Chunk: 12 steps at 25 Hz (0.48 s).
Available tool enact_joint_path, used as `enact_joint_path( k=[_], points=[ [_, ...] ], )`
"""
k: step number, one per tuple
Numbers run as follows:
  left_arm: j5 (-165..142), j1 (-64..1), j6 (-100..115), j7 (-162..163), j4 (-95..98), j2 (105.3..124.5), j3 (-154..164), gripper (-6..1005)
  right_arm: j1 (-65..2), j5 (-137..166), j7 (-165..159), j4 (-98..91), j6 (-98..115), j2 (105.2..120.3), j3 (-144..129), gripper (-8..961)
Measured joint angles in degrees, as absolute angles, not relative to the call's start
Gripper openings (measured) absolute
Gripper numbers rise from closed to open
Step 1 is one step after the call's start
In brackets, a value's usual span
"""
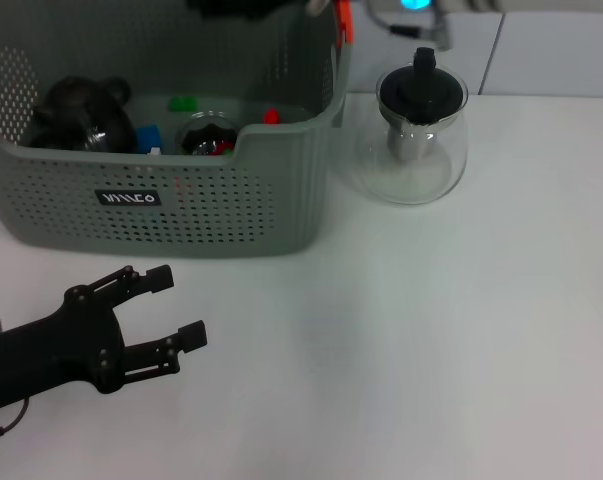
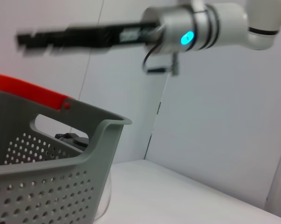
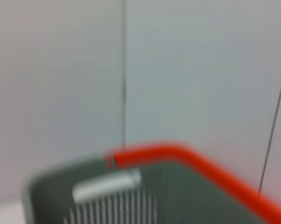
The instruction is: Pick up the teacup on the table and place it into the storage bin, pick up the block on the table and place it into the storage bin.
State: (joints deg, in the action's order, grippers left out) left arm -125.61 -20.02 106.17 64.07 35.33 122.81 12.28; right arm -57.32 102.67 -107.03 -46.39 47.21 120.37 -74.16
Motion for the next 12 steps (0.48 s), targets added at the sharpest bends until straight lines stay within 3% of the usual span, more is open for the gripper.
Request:
enact_joint_path(
  k=[2, 8, 12],
  points=[
    [-125.55, -19.89, 106.33, 64.07, 35.33, 122.72, 12.26, 905, -49.66, 95.68, -102.98, -55.62, 51.90, 120.33, -74.10, 729],
    [-125.94, -19.79, 107.14, 63.78, 35.98, 122.11, 12.68, 905, -24.55, 72.55, -80.68, -67.13, 75.72, 119.83, -72.69, 837],
    [-126.16, -20.17, 108.30, 63.76, 37.51, 121.48, 14.60, 904, -14.51, 78.49, -77.25, -62.74, 90.09, 119.42, -65.94, 835]
  ],
)
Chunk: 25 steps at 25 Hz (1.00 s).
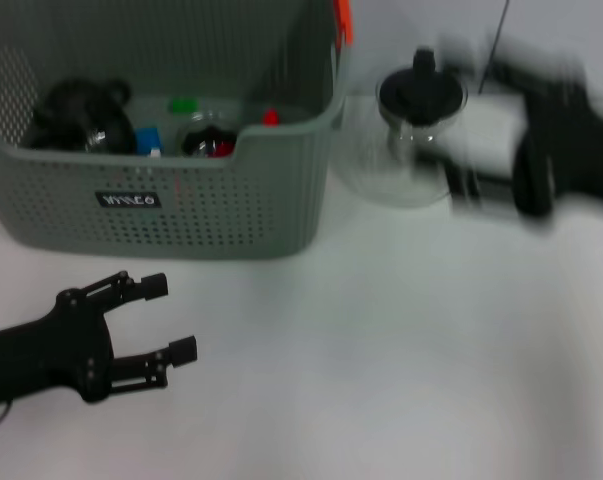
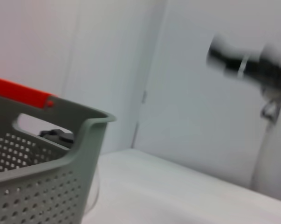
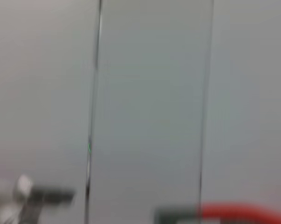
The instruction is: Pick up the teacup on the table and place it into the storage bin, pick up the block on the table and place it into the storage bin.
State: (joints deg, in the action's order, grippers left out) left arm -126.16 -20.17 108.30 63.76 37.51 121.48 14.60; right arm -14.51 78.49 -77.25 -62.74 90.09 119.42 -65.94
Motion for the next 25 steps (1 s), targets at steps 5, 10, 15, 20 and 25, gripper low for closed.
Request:
enact_joint_path(
  k=[5, 10, 15, 20, 25],
  points=[
    [-126.22, -21.52, 109.05, 63.99, 38.70, 120.65, 20.08, 904, -14.04, 84.95, -69.88, -49.51, 93.25, 119.96, -61.47, 835],
    [-127.53, -23.58, 109.70, 64.10, 38.37, 120.55, 25.41, 905, -19.19, 90.75, -61.46, -33.94, 93.52, 119.74, -61.06, 846],
    [-127.67, -24.32, 109.66, 63.81, 37.98, 120.95, 28.60, 905, -23.09, 93.85, -56.23, -25.89, 91.56, 120.06, -60.88, 848],
    [-127.70, -24.38, 109.42, 63.87, 37.74, 121.08, 29.55, 905, -23.74, 94.38, -56.28, -24.51, 90.08, 120.07, -60.93, 848],
    [-127.71, -24.41, 109.07, 63.88, 37.64, 121.53, 30.49, 904, -23.95, 94.68, -56.28, -24.40, 89.85, 120.10, -60.92, 848]
  ],
)
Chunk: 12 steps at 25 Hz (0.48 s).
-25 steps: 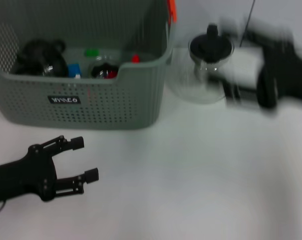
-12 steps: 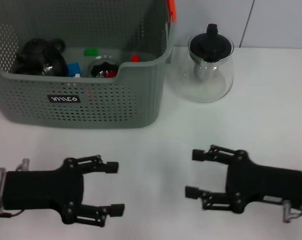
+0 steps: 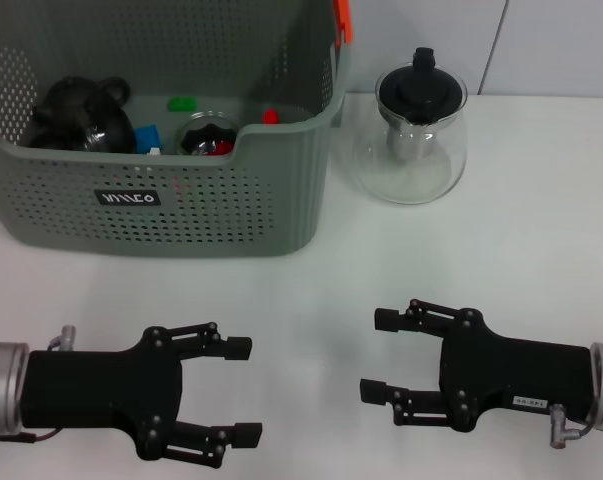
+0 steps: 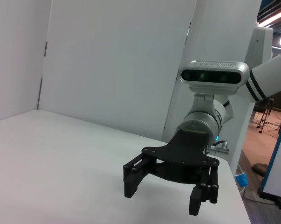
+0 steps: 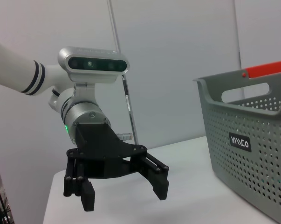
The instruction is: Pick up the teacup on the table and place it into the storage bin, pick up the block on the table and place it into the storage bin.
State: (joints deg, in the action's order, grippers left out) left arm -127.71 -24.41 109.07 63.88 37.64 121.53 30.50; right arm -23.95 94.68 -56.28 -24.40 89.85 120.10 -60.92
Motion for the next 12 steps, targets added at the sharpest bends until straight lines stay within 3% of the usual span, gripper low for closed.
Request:
enact_joint_path(
  k=[12],
  points=[
    [-127.35, -24.26, 108.64, 63.90, 37.53, 121.64, 30.32, 905, -23.94, 94.68, -56.14, -23.69, 89.81, 120.15, -60.82, 848]
  ],
)
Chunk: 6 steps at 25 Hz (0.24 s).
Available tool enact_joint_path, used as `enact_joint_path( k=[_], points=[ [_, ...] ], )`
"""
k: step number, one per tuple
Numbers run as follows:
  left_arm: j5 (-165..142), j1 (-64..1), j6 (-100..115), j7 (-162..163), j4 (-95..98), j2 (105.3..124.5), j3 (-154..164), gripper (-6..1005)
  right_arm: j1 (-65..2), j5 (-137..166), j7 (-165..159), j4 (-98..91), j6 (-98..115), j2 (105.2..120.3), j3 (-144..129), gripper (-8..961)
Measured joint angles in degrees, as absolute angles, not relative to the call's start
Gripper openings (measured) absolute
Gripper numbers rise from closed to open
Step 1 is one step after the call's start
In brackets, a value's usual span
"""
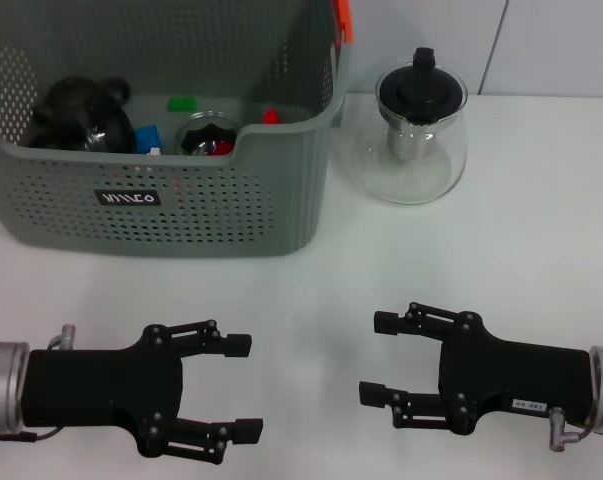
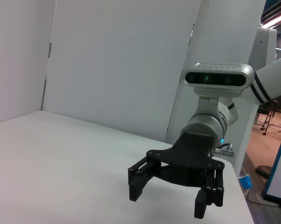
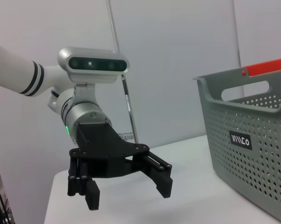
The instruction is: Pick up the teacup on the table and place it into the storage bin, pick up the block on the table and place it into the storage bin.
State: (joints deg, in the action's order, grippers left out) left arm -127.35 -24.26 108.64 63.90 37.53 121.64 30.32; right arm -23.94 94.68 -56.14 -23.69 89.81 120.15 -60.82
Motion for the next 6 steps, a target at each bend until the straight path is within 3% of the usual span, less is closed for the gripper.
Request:
enact_joint_path(
  k=[6],
  points=[
    [-127.28, -24.16, 108.63, 64.04, 37.53, 121.64, 30.26, 905, -24.00, 94.71, -56.23, -23.64, 89.83, 120.15, -60.82, 848]
  ],
)
